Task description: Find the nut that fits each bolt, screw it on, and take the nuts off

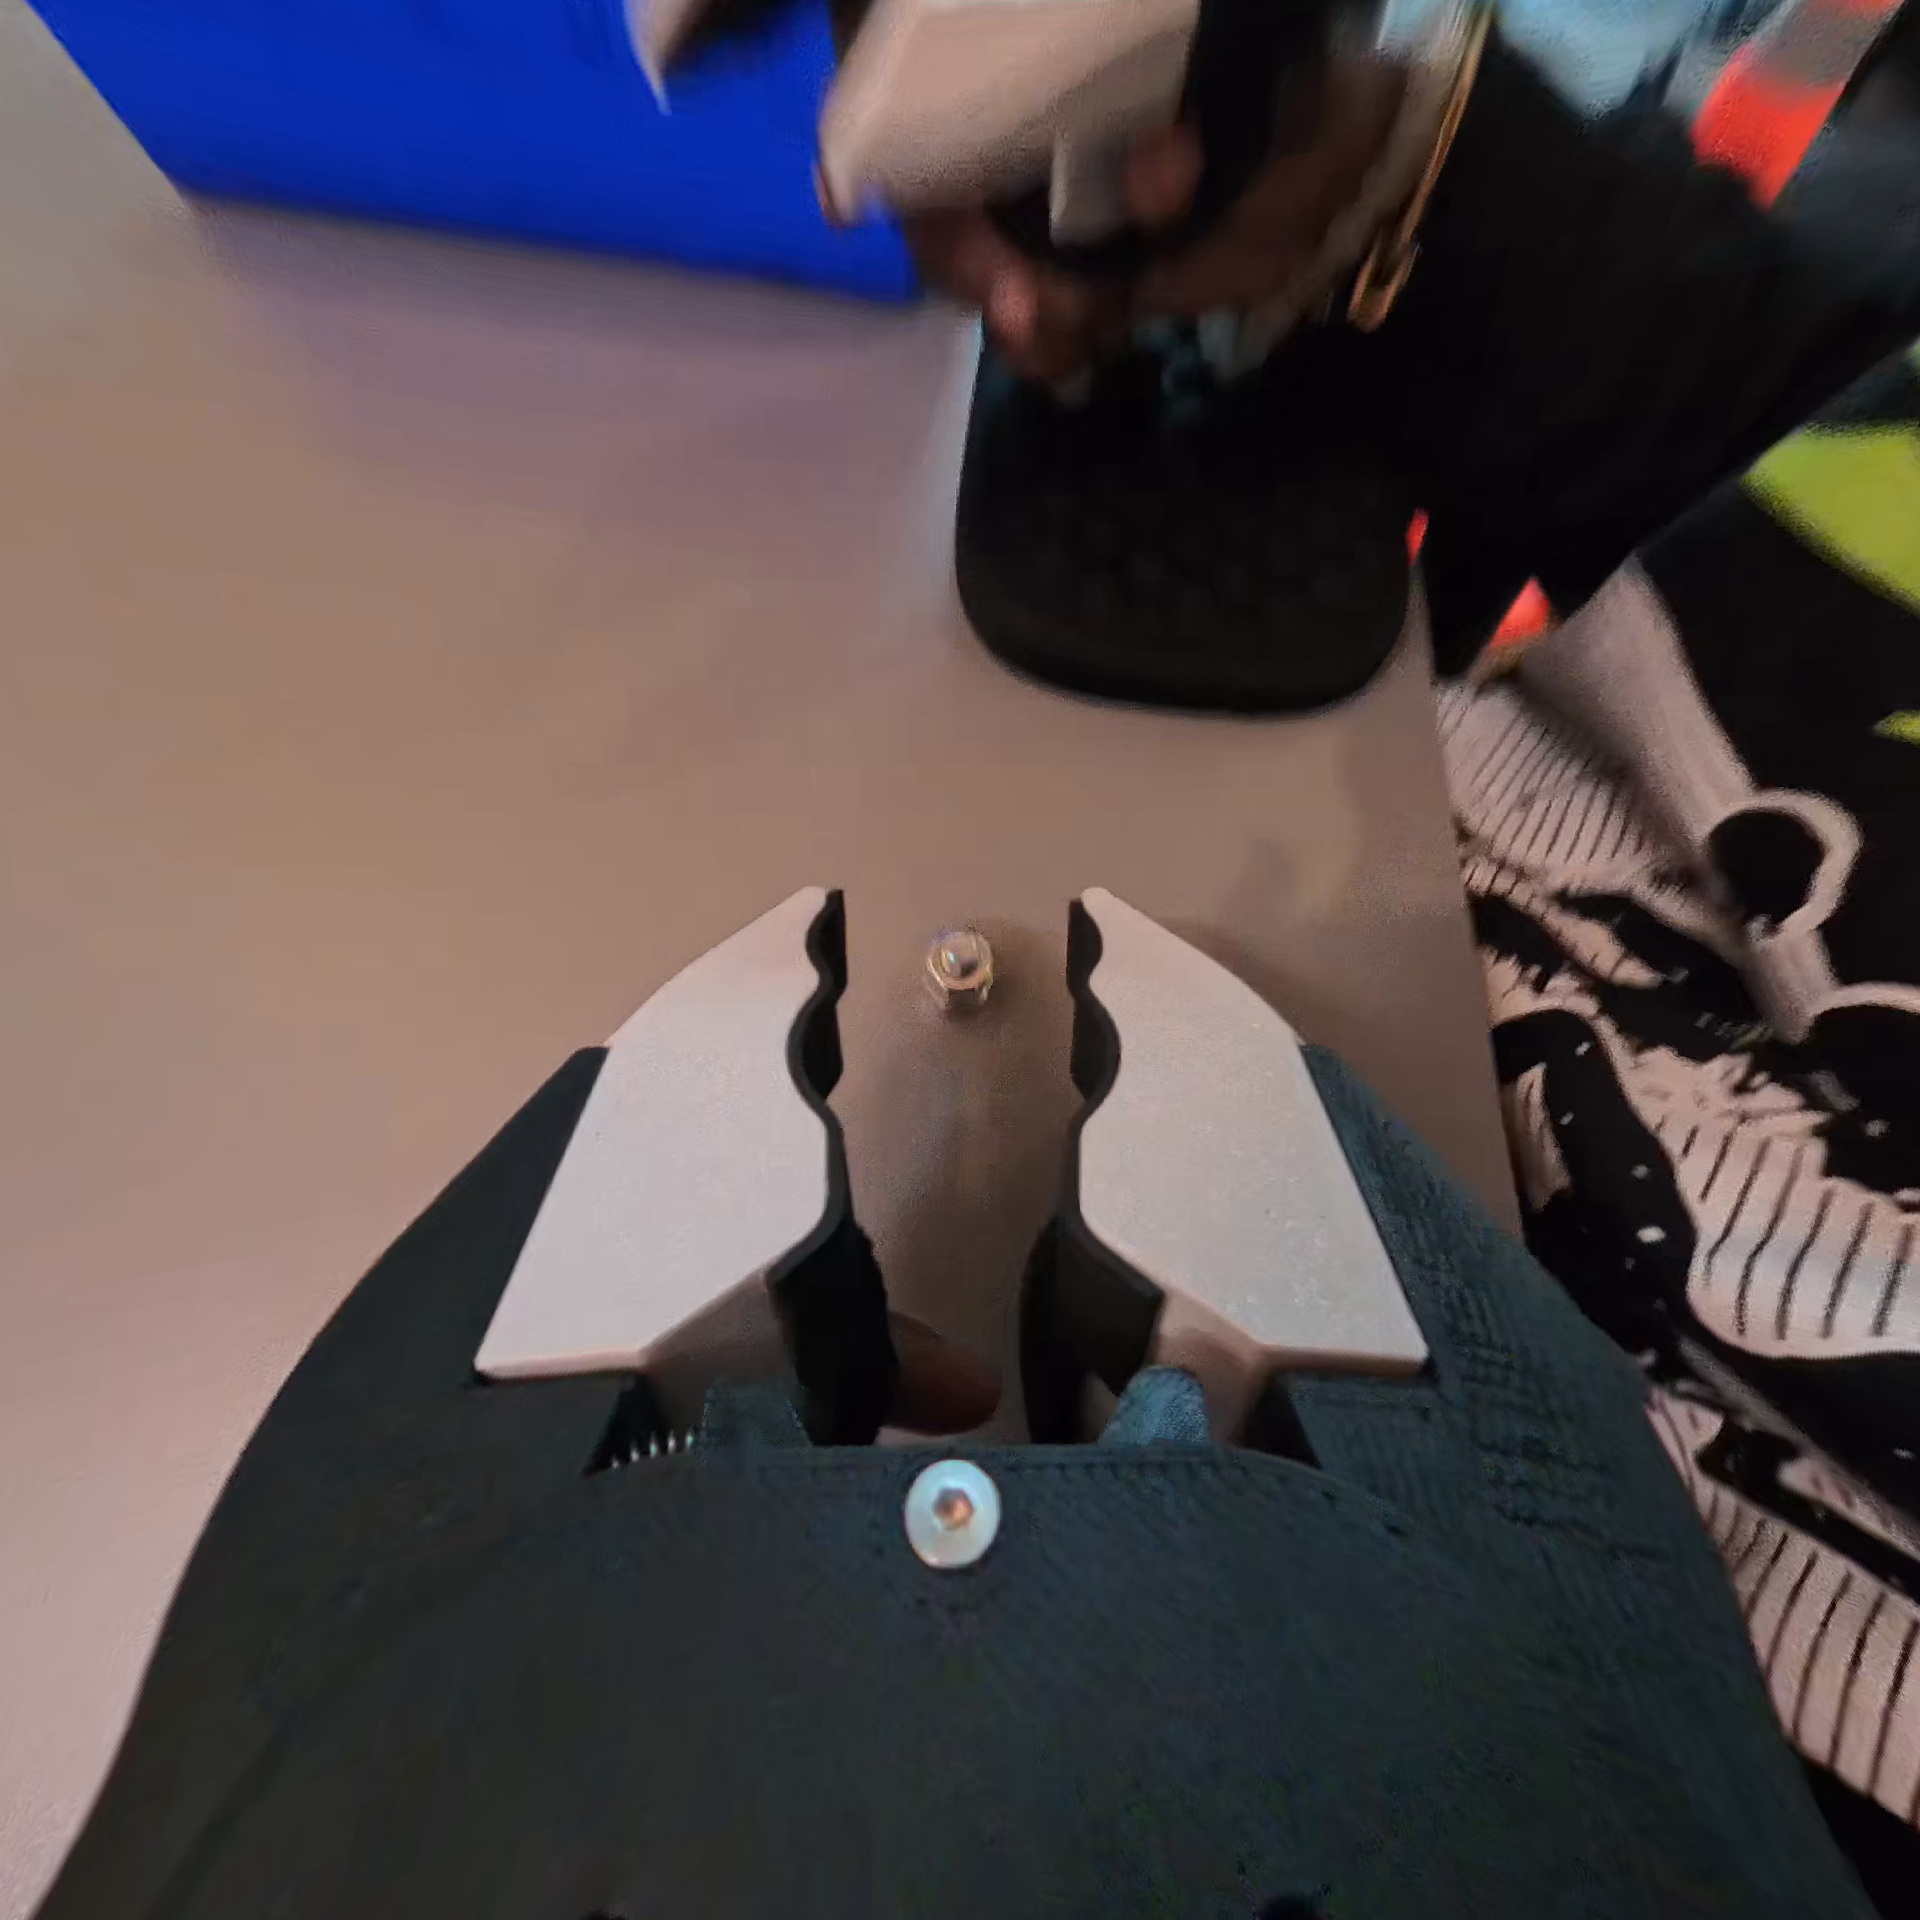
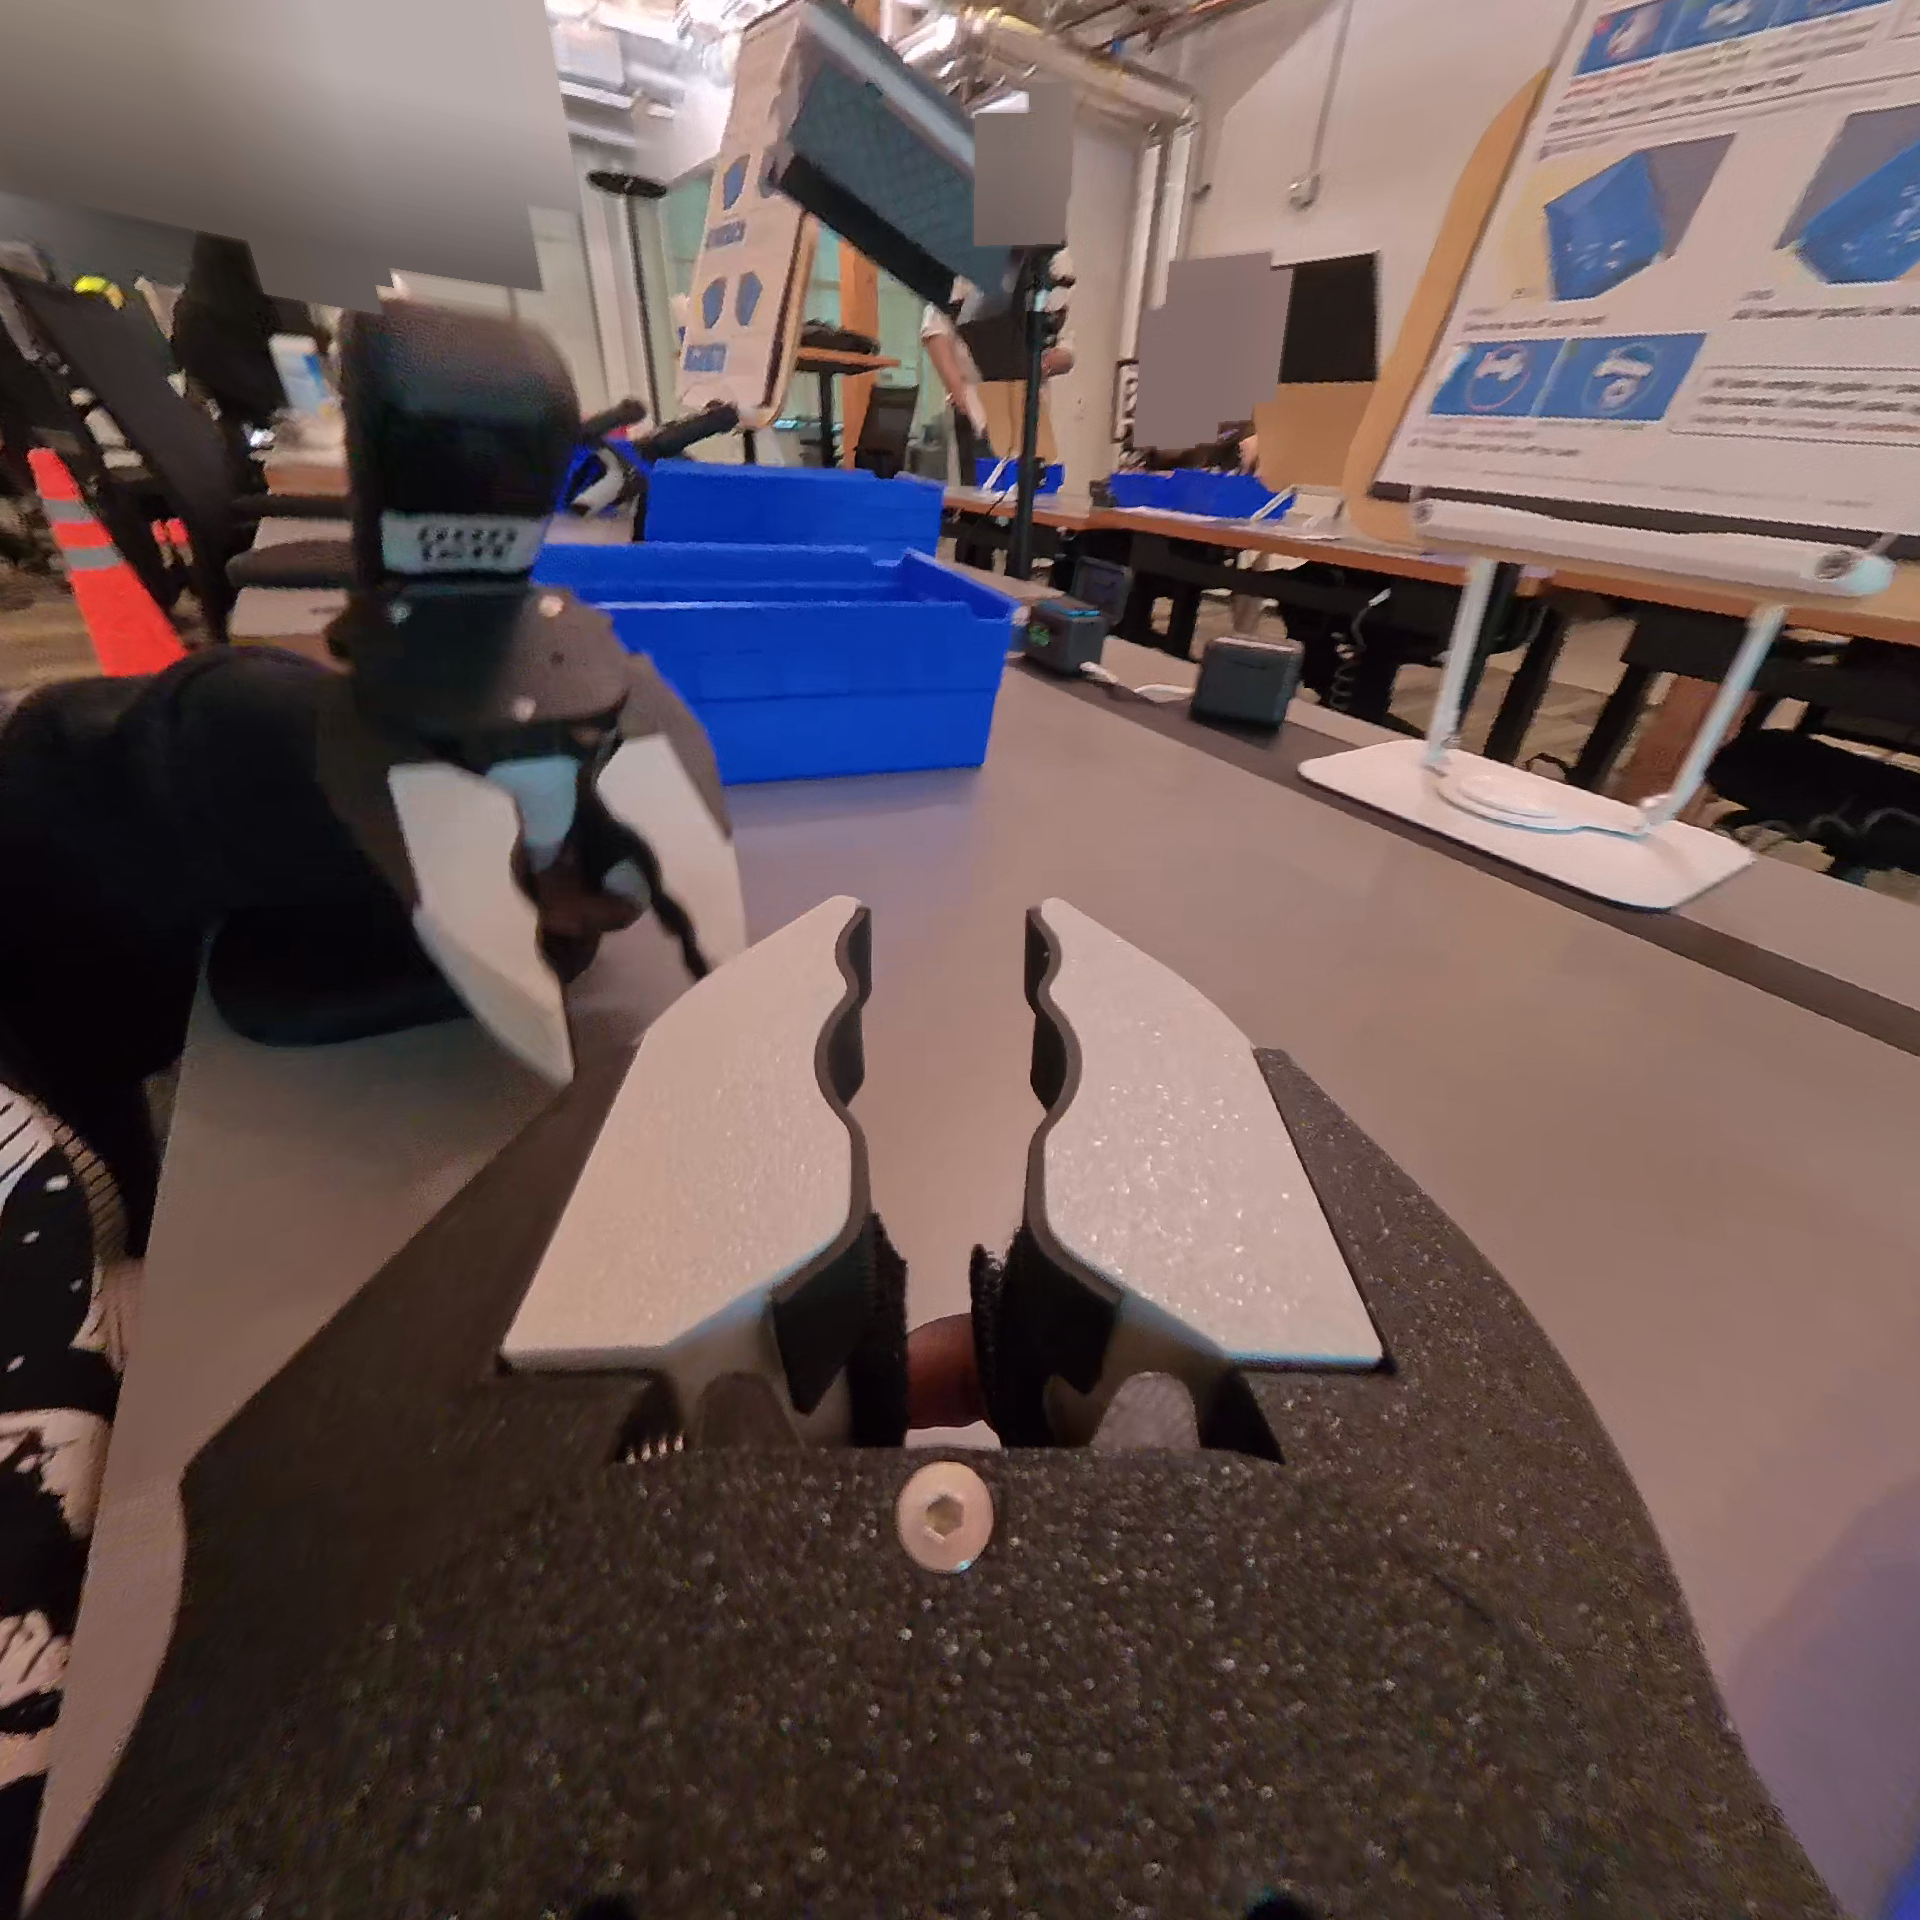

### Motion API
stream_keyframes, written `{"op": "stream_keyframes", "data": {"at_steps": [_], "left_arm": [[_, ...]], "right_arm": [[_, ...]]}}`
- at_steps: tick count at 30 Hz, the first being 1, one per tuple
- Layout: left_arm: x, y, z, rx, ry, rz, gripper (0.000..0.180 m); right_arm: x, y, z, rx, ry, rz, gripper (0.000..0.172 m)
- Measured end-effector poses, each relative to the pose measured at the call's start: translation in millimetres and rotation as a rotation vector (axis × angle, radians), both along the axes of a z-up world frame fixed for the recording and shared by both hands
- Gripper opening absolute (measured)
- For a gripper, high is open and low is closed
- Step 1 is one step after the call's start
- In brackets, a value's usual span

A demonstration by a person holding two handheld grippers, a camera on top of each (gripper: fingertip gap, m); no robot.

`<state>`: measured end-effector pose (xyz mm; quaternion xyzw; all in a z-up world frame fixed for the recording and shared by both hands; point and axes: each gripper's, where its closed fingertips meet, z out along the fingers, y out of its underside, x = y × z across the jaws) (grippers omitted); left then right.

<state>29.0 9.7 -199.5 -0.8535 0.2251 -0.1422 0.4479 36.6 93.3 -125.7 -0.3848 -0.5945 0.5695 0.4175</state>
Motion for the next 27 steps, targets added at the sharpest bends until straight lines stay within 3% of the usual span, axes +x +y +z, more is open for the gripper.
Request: {"op": "stream_keyframes", "data": {"at_steps": [5, 8, 14, 27], "left_arm": [[-33.7, -13.5, 72.5, 0.414, -0.401, 0.106, 0.046], [-51.4, -24.2, 91.7, 0.536, -0.536, 0.144, 0.046], [-48.6, -21.4, 86.5, 0.518, -0.498, 0.142, 0.046], [-47.3, -20.8, 83.7, 0.511, -0.468, 0.141, 0.046]], "right_arm": [[-1.6, -42.6, -26.5, 0.097, -0.200, 0.212, 0.025], [-3.2, -69.1, -48.5, 0.158, -0.350, 0.321, 0.025], [-9.2, -86.2, -79.1, 0.282, -0.522, 0.348, 0.017], [-13.5, -88.4, -95.8, 0.356, -0.615, 0.327, 0.012]]}}
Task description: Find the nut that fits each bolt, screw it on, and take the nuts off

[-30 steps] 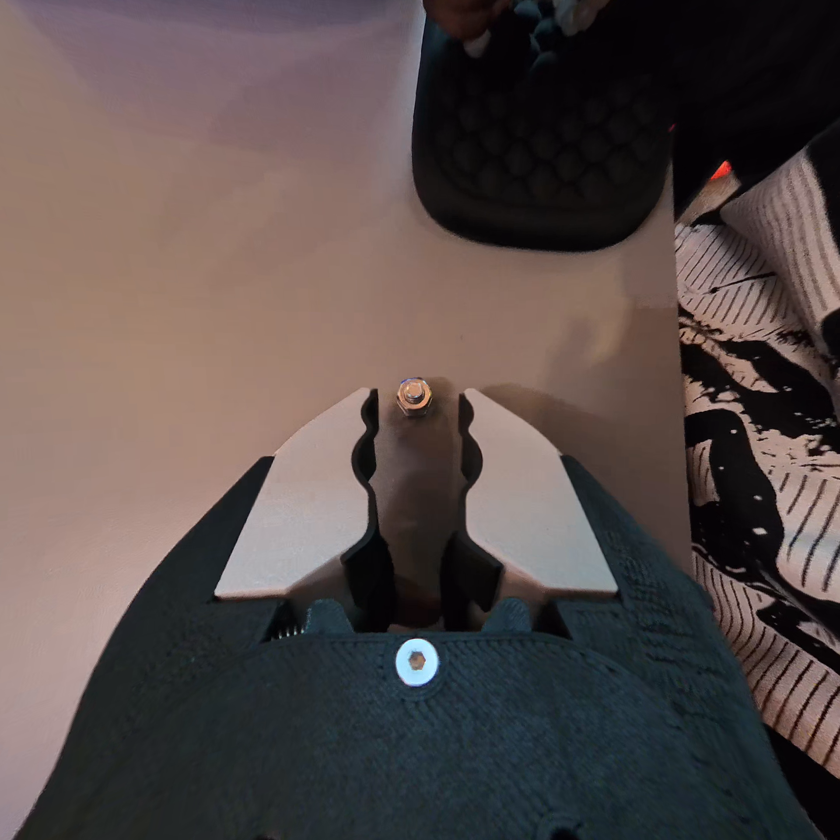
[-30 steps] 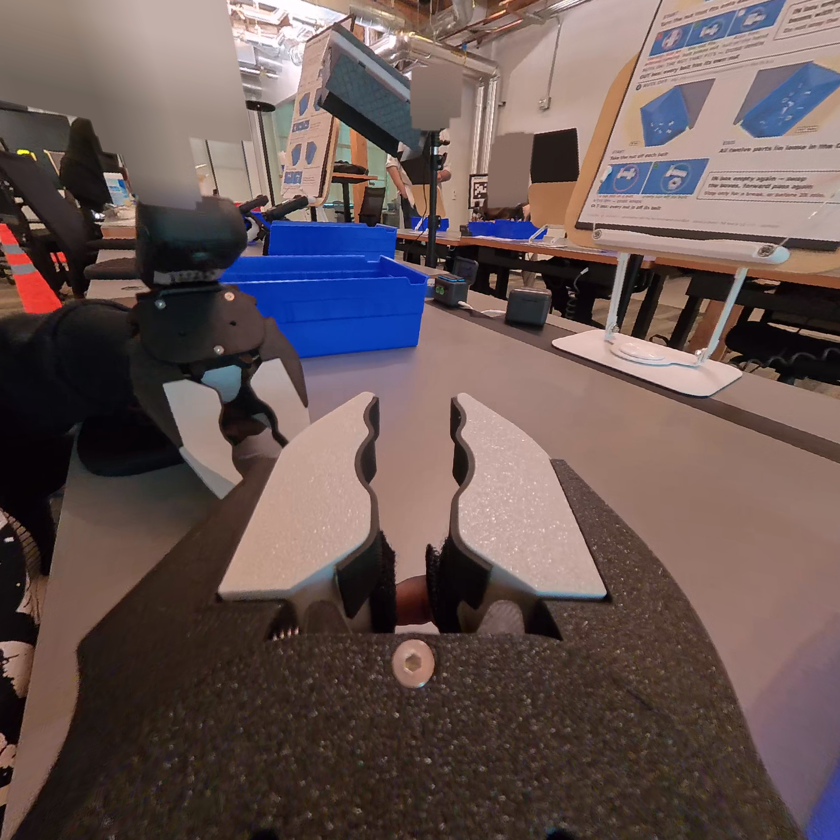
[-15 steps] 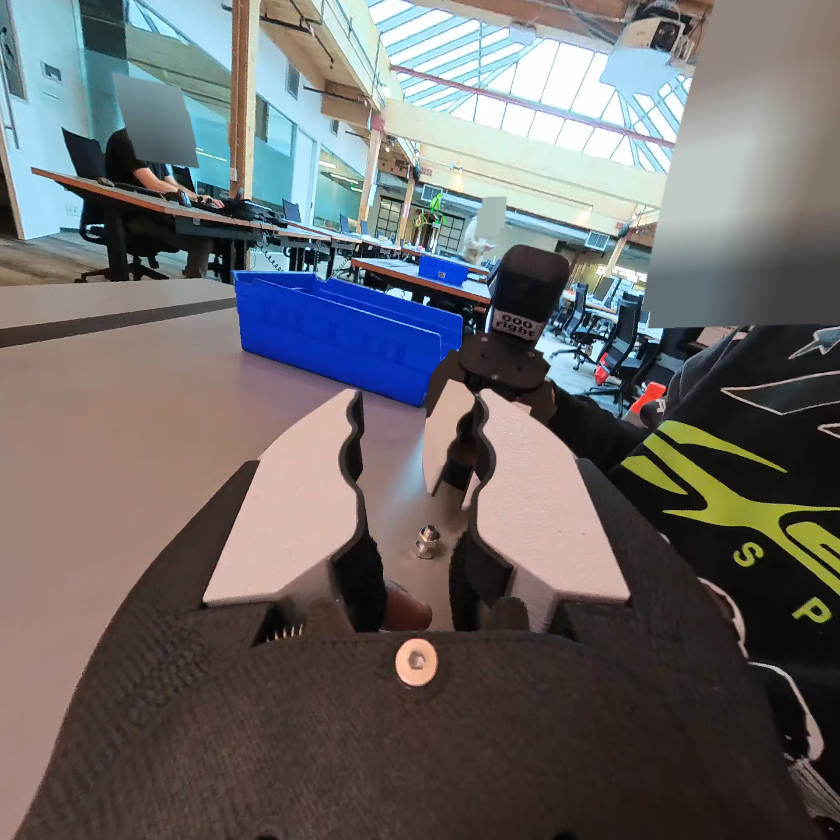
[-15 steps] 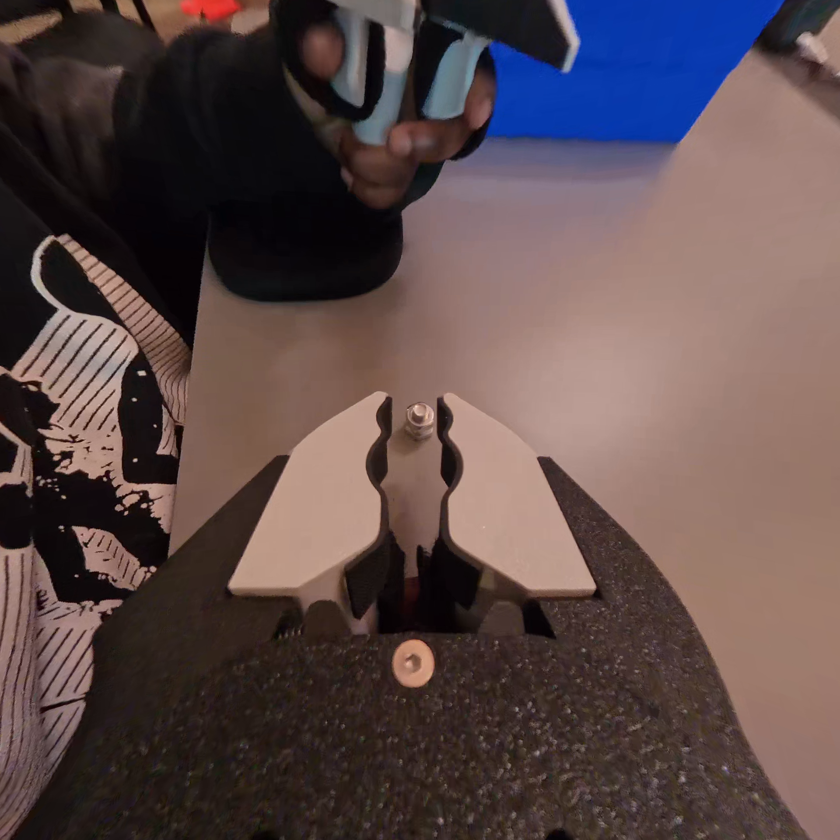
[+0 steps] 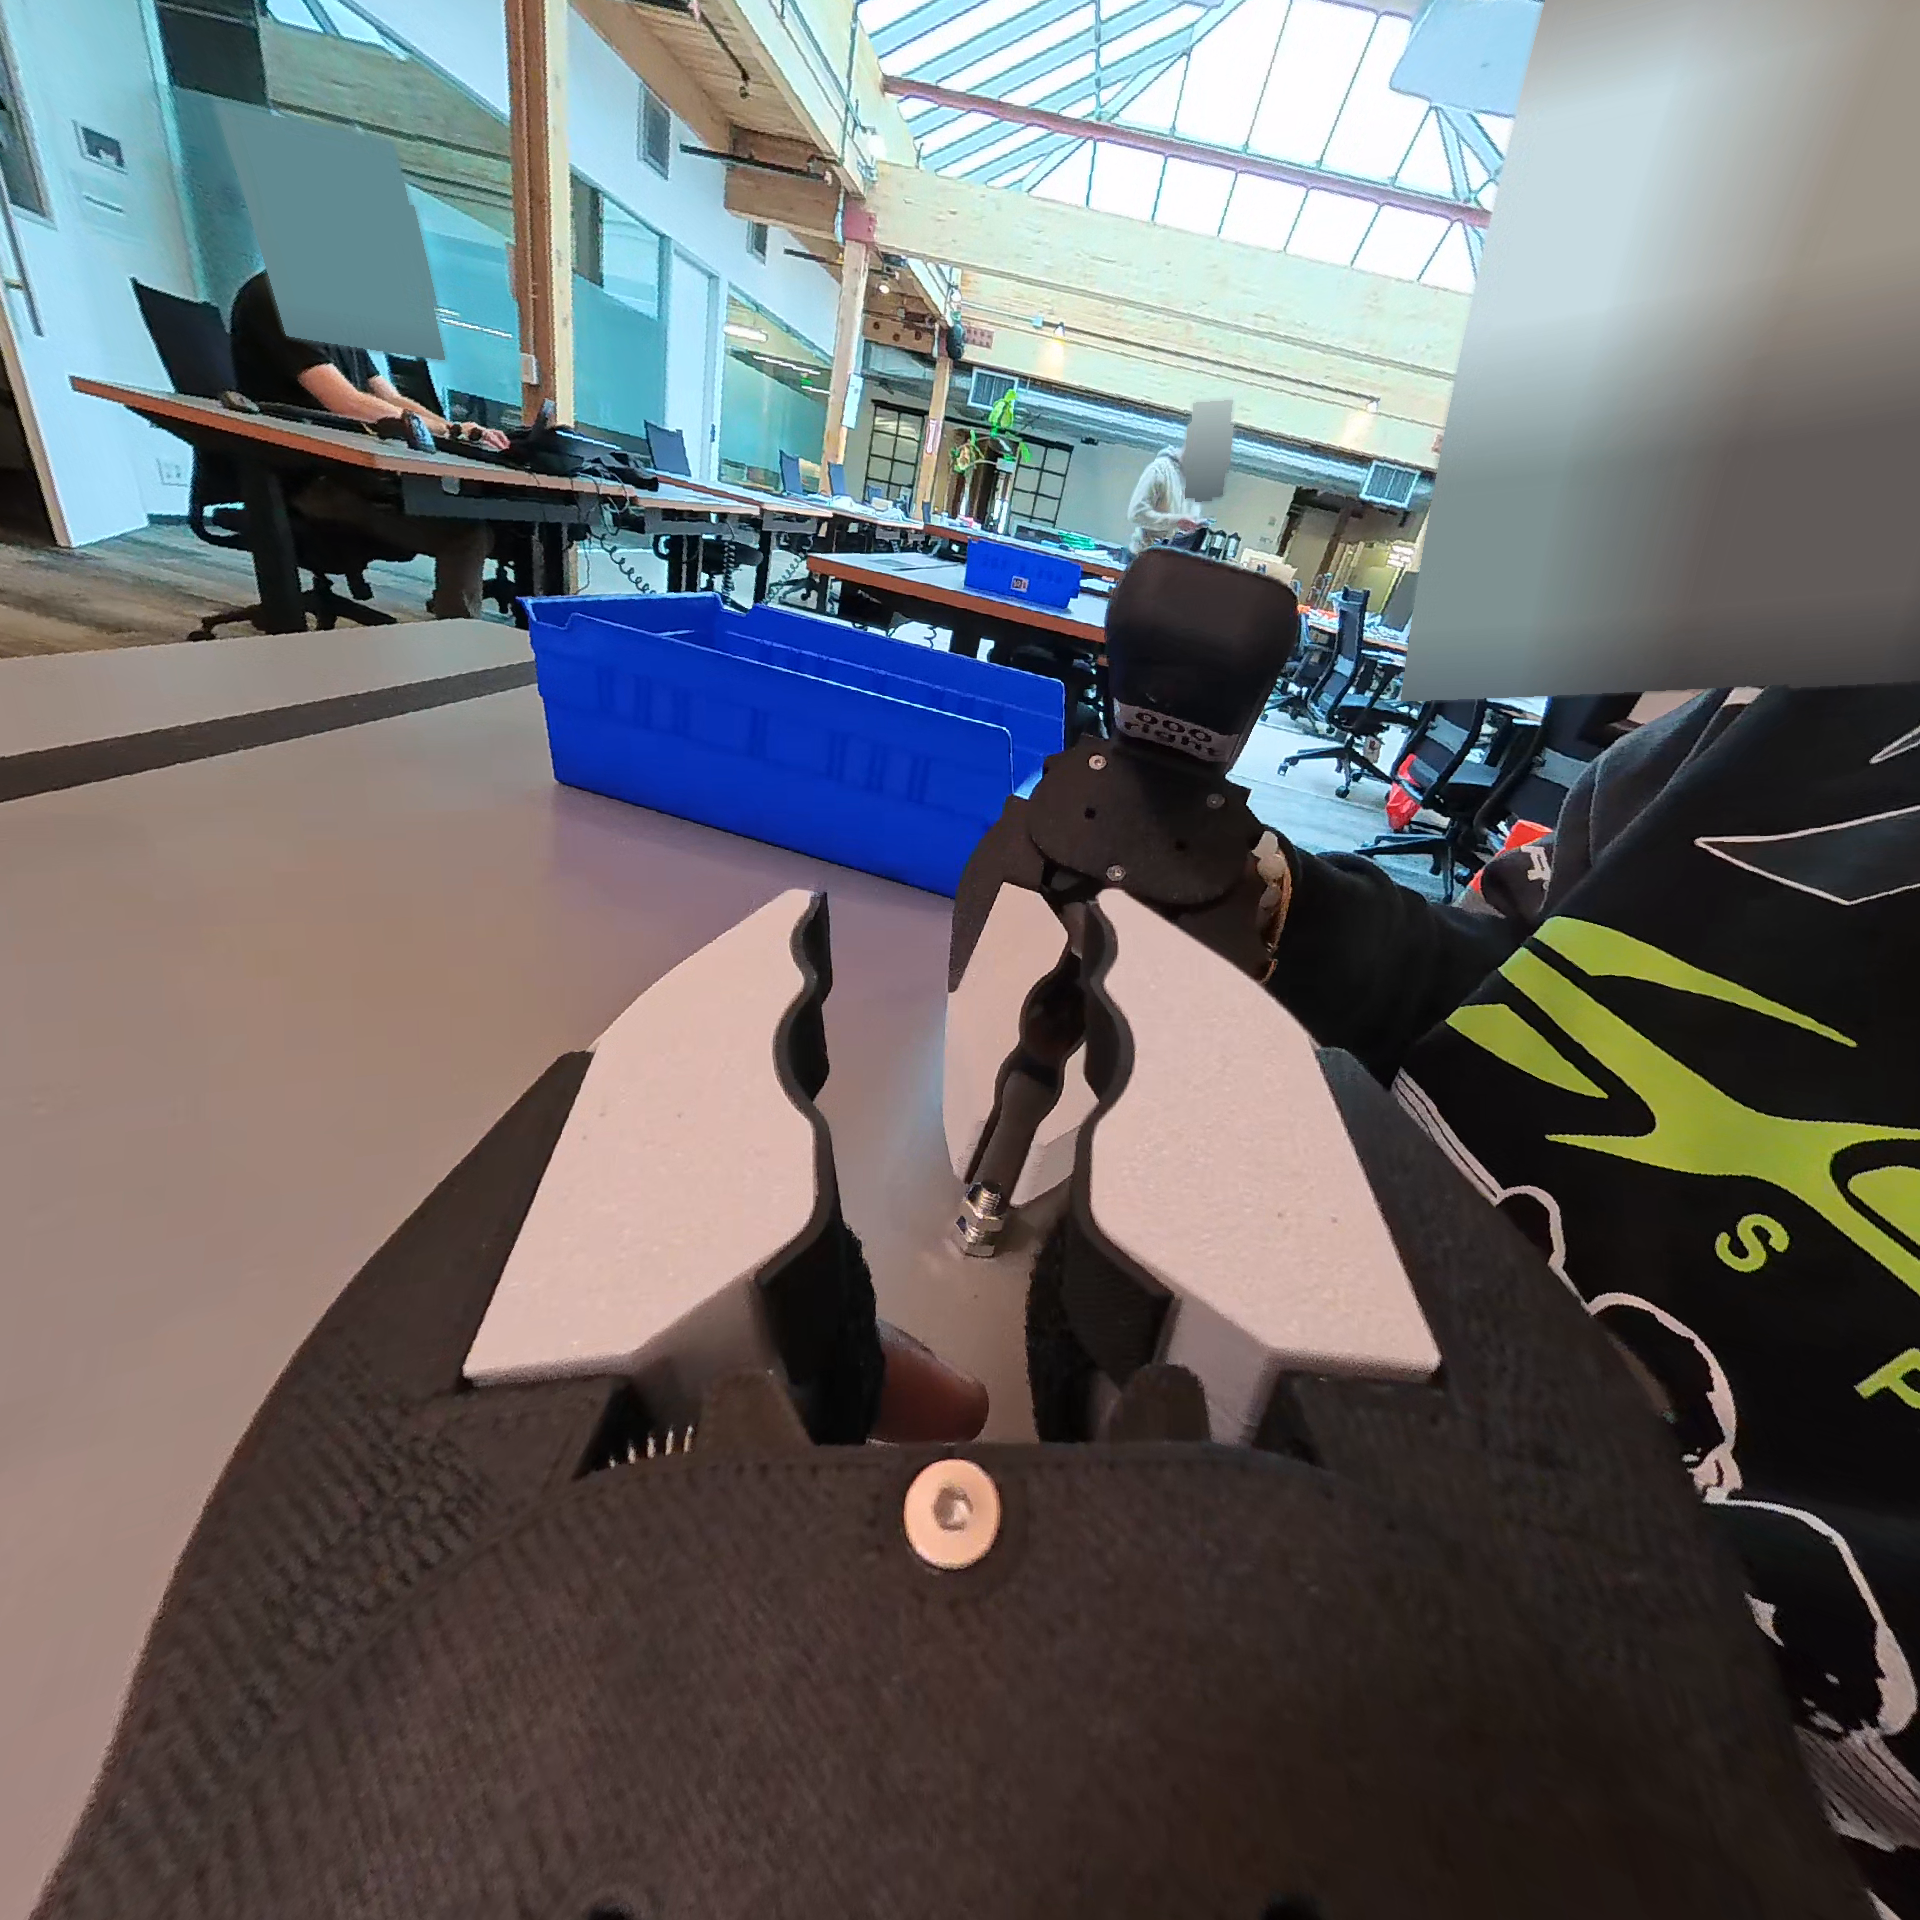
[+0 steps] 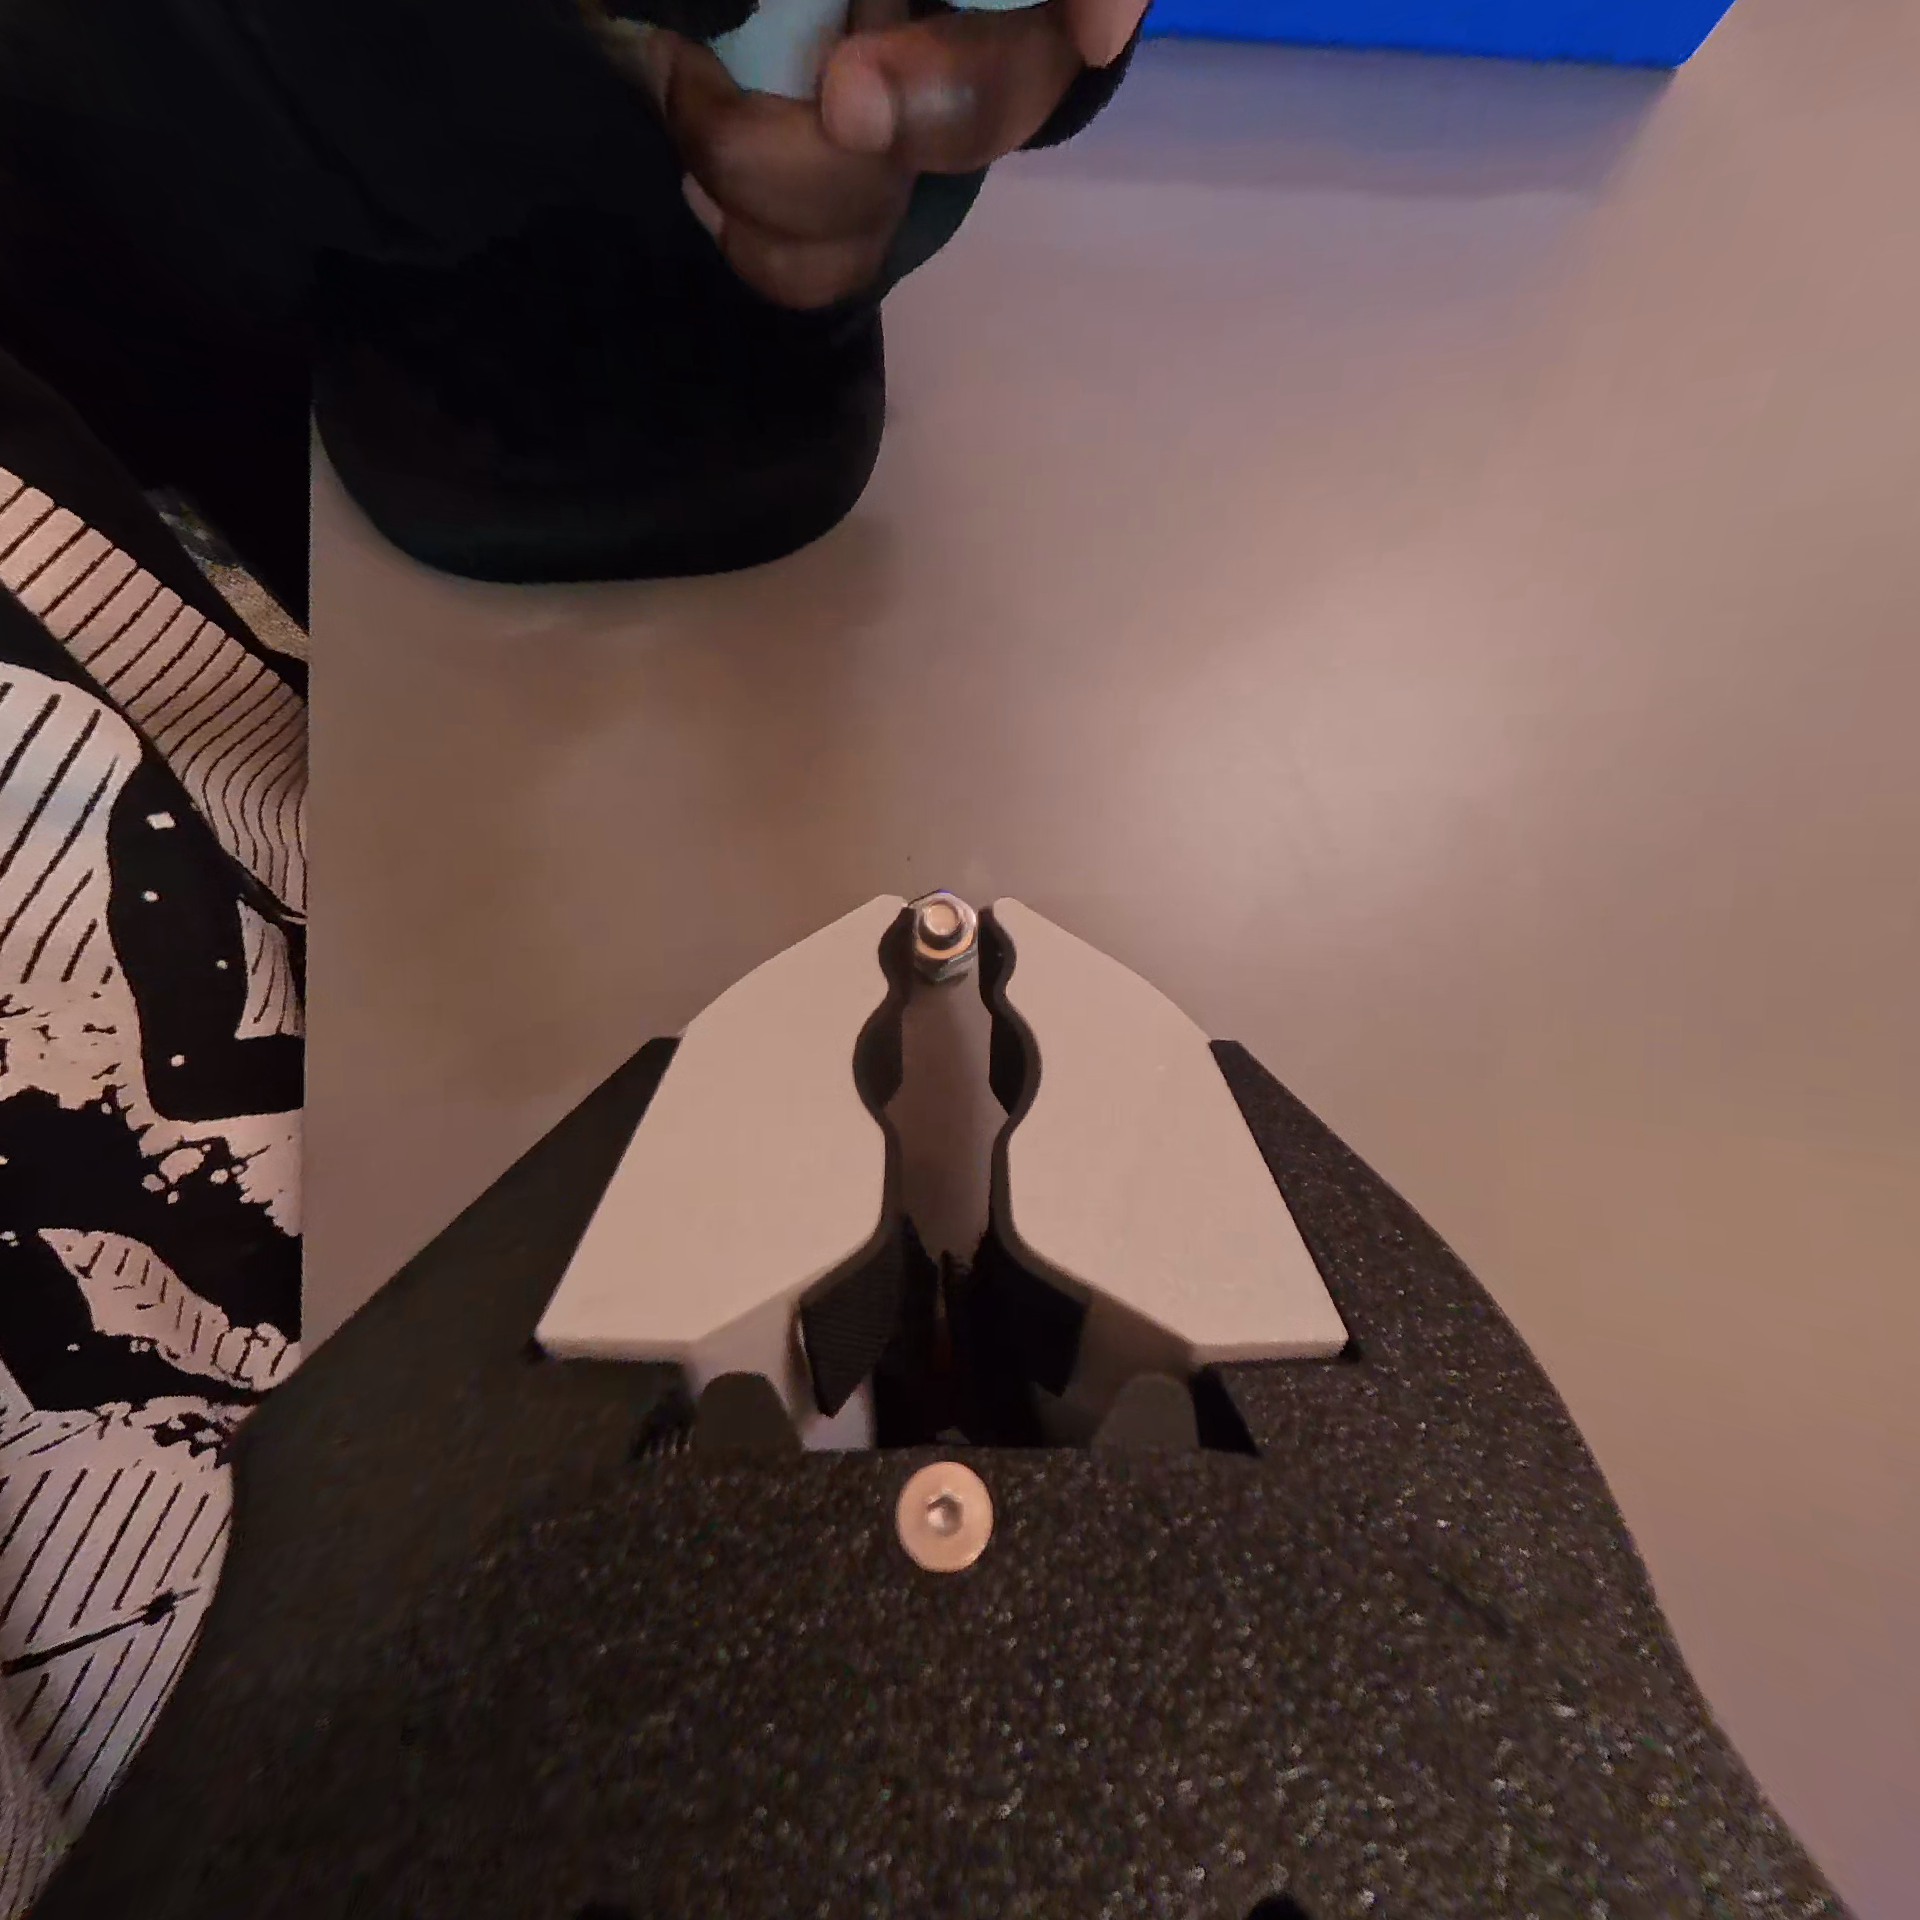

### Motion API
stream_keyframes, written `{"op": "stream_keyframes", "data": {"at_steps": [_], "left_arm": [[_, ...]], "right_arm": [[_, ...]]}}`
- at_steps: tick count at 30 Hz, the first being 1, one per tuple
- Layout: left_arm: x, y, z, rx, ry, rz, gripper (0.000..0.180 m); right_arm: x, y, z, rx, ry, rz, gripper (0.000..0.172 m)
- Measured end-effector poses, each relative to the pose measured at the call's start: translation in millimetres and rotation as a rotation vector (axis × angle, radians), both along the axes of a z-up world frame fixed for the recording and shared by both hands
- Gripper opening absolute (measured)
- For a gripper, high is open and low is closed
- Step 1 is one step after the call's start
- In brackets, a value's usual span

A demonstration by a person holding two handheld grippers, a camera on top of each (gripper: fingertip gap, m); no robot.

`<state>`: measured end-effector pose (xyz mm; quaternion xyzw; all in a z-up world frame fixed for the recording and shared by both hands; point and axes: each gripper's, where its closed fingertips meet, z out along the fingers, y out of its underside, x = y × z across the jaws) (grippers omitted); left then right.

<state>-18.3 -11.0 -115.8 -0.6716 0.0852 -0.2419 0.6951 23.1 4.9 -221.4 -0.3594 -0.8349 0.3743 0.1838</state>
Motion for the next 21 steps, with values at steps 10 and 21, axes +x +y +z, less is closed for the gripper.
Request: {"op": "stream_keyframes", "data": {"at_steps": [10, 21], "left_arm": [[6.3, 3.9, -8.2, -0.037, 0.079, 0.008, 0.049], [36.3, 24.7, -31.2, -0.150, 0.348, 0.067, 0.045]], "right_arm": [[-4.1, 1.1, 19.3, -0.095, 0.077, -0.021, 0.008], [-2.5, 1.9, 95.0, -0.298, 0.258, -0.015, 0.008]]}}
